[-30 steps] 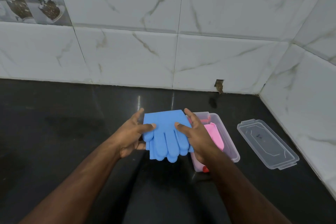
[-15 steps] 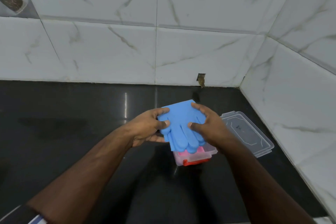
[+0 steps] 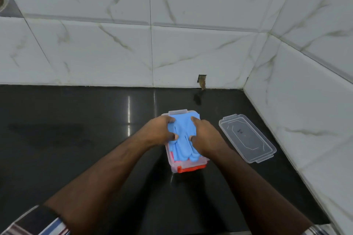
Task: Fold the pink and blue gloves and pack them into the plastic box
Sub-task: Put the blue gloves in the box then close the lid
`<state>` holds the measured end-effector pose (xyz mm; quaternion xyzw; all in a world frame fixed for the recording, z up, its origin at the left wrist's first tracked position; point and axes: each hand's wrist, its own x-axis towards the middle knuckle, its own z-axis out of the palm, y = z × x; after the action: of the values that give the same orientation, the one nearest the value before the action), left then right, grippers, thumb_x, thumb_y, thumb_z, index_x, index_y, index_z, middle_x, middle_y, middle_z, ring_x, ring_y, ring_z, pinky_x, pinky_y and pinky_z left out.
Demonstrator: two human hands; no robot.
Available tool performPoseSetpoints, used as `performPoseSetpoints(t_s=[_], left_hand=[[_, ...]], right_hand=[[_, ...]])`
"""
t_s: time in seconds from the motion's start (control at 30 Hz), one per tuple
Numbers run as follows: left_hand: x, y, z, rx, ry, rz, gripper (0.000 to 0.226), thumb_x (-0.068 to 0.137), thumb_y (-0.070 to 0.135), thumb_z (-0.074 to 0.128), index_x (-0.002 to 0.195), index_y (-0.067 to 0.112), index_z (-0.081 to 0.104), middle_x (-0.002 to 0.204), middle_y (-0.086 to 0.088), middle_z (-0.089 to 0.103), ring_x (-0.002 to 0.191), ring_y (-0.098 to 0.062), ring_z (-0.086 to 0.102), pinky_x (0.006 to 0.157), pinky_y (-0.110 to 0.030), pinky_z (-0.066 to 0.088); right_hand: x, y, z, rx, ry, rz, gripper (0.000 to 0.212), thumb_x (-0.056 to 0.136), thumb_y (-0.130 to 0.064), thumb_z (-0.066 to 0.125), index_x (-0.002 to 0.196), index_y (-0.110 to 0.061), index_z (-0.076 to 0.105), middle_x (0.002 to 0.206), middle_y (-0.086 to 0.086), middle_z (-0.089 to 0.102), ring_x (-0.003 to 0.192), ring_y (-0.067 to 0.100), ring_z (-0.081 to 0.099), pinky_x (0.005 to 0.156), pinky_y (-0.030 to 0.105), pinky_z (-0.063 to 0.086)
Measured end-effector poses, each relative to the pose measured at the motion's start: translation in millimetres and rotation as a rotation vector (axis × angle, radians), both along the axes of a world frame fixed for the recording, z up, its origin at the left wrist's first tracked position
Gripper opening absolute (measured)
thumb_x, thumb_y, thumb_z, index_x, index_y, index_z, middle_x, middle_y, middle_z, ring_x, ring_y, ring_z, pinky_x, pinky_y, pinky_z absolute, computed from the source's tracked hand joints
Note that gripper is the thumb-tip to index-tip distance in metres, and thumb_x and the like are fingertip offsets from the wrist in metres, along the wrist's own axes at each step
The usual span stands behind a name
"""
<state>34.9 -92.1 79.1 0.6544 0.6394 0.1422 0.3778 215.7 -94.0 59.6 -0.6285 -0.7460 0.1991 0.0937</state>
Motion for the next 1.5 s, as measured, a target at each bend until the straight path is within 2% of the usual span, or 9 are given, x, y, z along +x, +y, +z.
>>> performPoseSetpoints(t_s=[0.07,0.23,0.37,0.47,0.63,0.83,1.13,1.37,1.5], left_hand=[[4,-1,3,0.07,0.194,-0.072,0.07,0.09,0.028,0.072,0.152,0.018,0.039,0.148,-0.004,0.049,0.127,-0.021,0.053,0.101,-0.03,0.044],[12,-3,2,0.102,0.439,-0.163,0.067,0.093,0.04,0.065,0.153,0.026,0.037,0.152,-0.009,0.04,0.137,-0.025,0.038,0.111,-0.036,0.034],[7,-3,-5,0.141,0.513,-0.126,0.065,0.088,0.055,0.063,0.147,0.038,0.042,0.139,-0.006,0.036,0.131,-0.026,0.033,0.109,-0.045,0.041],[2,-2,-7,0.154,0.518,-0.119,0.058,0.09,0.062,0.055,0.143,0.04,0.047,0.136,-0.004,0.038,0.13,-0.026,0.033,0.11,-0.046,0.039],[-6,-1,-1,0.278,0.479,-0.115,0.046,0.094,0.055,0.055,0.137,0.039,0.056,0.142,0.003,0.042,0.132,-0.022,0.037,0.108,-0.046,0.041],[1,12,2,0.246,0.634,-0.384,0.06,0.089,0.049,0.062,0.146,0.035,0.045,0.153,0.007,0.042,0.138,-0.017,0.042,0.111,-0.048,0.032],[22,22,-11,0.215,0.932,-0.539,0.055,0.085,0.048,0.069,0.132,0.024,0.056,0.132,-0.002,0.053,0.123,-0.024,0.05,0.102,-0.056,0.032],[34,20,-16,0.197,0.971,-0.514,0.055,0.086,0.043,0.071,0.134,0.02,0.054,0.138,-0.007,0.05,0.13,-0.028,0.046,0.107,-0.061,0.027],[24,27,-13,0.2,0.889,-0.502,0.039,0.092,0.042,0.061,0.126,0.022,0.06,0.13,-0.001,0.055,0.119,-0.023,0.053,0.099,-0.054,0.032]], right_hand=[[-4,-1,-3,-0.001,-0.04,0.008,0.055,0.096,-0.025,0.052,0.146,-0.013,0.032,0.138,0.014,0.046,0.12,0.029,0.052,0.1,0.039,0.043],[-13,-3,-8,-0.035,-0.087,-0.004,0.061,0.095,-0.026,0.054,0.149,-0.013,0.026,0.141,0.016,0.04,0.118,0.033,0.055,0.097,0.041,0.046],[-16,-1,-8,-0.142,-0.11,0.012,0.065,0.098,-0.033,0.051,0.152,-0.013,0.021,0.147,0.015,0.037,0.125,0.031,0.051,0.102,0.04,0.044],[-9,3,10,-0.156,-0.209,0.084,0.054,0.1,-0.038,0.048,0.146,-0.012,0.037,0.145,0.013,0.047,0.127,0.028,0.049,0.103,0.036,0.041],[13,24,40,0.054,-0.293,0.097,0.044,0.096,-0.033,0.058,0.139,-0.028,0.052,0.141,0.001,0.055,0.126,0.022,0.051,0.105,0.039,0.044],[22,39,28,-0.103,-0.492,0.317,0.069,0.087,-0.039,0.069,0.148,-0.033,0.038,0.154,0.0,0.039,0.145,0.027,0.023,0.113,0.049,0.034],[15,44,6,-0.019,-0.746,0.448,0.075,0.079,-0.059,0.068,0.143,-0.031,0.042,0.157,-0.001,0.036,0.148,0.033,0.015,0.115,0.057,0.021],[16,44,-6,0.034,-0.741,0.472,0.075,0.08,-0.063,0.063,0.144,-0.031,0.041,0.157,-0.001,0.035,0.148,0.034,0.014,0.115,0.06,0.015],[24,49,6,-0.103,-0.603,0.42,0.073,0.085,-0.058,0.059,0.149,-0.034,0.033,0.16,-0.006,0.029,0.15,0.033,0.011,0.116,0.055,0.021]])
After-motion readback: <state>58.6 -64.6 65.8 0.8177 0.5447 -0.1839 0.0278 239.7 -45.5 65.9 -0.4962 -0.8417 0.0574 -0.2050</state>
